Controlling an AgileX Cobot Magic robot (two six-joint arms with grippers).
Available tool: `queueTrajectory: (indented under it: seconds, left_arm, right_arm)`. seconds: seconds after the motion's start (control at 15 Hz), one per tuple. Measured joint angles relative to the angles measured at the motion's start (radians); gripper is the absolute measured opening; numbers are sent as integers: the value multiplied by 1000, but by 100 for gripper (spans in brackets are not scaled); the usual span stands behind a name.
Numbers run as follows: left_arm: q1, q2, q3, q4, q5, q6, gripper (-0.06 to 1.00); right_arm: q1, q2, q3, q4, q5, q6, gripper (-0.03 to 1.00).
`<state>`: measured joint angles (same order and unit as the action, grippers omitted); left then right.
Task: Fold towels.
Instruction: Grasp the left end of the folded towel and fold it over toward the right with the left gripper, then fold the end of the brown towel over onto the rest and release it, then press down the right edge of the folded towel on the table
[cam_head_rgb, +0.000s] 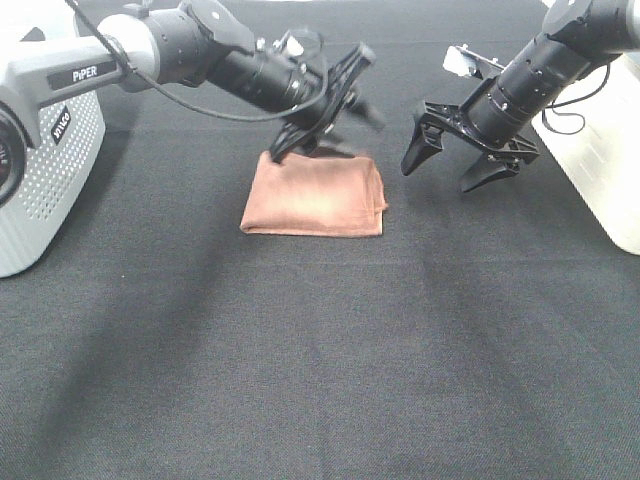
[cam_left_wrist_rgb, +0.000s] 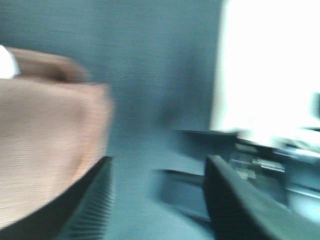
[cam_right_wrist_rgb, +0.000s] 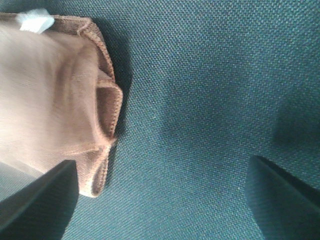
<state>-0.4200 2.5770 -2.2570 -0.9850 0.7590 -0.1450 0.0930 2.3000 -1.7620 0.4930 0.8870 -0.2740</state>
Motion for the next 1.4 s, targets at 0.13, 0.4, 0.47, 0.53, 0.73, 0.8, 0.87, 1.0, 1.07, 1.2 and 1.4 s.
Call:
queueTrajectory:
  seconds: [0.13, 0.4, 0.47, 0.53, 0.73, 0.8, 0.87, 1.0, 1.07, 1.2, 1.4]
  left_arm:
    - [6, 0, -4, -55, -2, 92, 54]
    - [124, -17, -29, -48, 5, 232, 55]
    - [152, -27, -29, -48, 5, 252, 55]
    - [178, -33, -33, -48, 6, 267, 55]
    - [211, -35, -36, -51, 33, 274, 55]
    - [211, -35, -36, -51, 35, 276, 55]
    - [211, -35, -36, -51, 40, 278, 55]
    - [210, -35, -36, -51, 56, 288, 55]
    - [210, -35, -36, -51, 62, 291, 55]
    - [210, -35, -36, -50, 84, 292, 55]
    - [210, -35, -36, -50, 92, 292, 55]
  right_arm:
    - [0, 0, 0, 41, 4, -8, 85]
    - [14, -2, 0, 372, 65, -202, 85]
    - [27, 2, -1, 458, 69, -250, 85]
    - [43, 11, -4, 547, 70, -296, 84]
    - [81, 79, -5, 687, 69, -394, 83]
    - [83, 110, -6, 698, 69, -401, 83]
    - [82, 150, -7, 705, 69, -406, 82]
    - [72, 179, -8, 696, 38, -411, 82]
    - [65, 181, -8, 681, 32, -411, 82]
    - [36, 181, -9, 659, 26, -394, 82]
    - [12, 181, -9, 622, 45, -358, 82]
